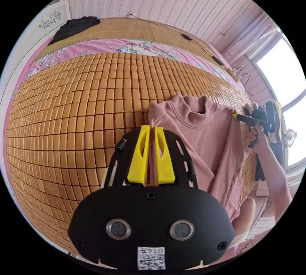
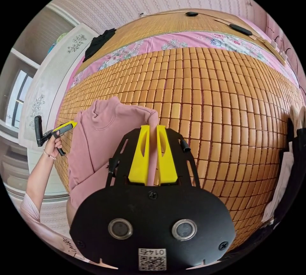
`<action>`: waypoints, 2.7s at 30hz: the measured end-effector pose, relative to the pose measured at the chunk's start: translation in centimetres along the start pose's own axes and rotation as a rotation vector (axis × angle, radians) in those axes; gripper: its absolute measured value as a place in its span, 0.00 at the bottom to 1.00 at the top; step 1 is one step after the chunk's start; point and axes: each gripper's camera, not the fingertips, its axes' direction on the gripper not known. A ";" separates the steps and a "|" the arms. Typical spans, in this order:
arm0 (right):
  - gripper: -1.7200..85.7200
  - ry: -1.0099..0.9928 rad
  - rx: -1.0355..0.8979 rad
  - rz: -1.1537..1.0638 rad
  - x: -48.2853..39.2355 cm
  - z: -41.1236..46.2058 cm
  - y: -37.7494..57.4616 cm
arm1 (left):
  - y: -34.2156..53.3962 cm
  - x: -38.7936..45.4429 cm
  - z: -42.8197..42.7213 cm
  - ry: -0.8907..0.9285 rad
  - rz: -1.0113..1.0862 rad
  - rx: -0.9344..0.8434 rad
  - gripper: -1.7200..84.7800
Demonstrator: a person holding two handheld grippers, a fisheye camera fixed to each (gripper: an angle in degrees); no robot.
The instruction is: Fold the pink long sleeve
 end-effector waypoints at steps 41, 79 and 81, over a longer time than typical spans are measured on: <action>0.07 -0.015 -0.166 -0.087 -8.7 -12.0 34.7 | 35.1 5.2 -18.6 0.204 -0.243 -0.087 0.07; 0.02 -0.663 0.163 -0.416 -27.8 -42.0 42.4 | 43.9 10.3 -20.9 -0.025 -0.174 -0.075 0.08; 0.02 -0.657 0.181 -0.435 -28.0 -42.5 43.2 | 44.3 10.1 -20.5 -0.015 -0.186 -0.094 0.08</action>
